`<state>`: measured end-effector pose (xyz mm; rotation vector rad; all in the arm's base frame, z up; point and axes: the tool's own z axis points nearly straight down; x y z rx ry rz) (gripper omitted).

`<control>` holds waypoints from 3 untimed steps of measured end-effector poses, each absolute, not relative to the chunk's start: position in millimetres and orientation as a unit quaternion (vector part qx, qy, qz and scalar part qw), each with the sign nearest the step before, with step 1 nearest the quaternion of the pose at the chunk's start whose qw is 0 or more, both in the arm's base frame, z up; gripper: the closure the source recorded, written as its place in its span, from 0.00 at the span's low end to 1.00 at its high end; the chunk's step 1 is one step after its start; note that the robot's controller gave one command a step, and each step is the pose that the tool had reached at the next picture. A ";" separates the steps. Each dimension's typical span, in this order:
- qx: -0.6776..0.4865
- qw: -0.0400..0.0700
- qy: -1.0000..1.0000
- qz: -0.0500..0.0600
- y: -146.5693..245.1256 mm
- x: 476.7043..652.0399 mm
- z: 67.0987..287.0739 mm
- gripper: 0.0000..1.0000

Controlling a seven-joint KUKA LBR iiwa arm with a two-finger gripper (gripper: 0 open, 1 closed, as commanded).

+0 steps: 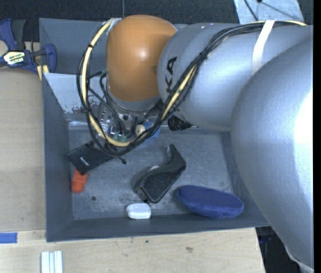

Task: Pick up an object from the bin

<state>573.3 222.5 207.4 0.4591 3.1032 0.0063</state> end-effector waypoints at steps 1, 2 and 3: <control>0.148 0.001 0.989 0.000 219.4 572.8 207.5 0.00; 0.138 -0.003 0.990 -0.002 216.3 560.2 110.8 0.00; -0.062 0.000 0.998 -0.001 155.0 582.9 69.4 0.00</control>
Offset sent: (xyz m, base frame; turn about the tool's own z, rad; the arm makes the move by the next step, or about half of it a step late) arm 0.0000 0.0000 0.0000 0.0000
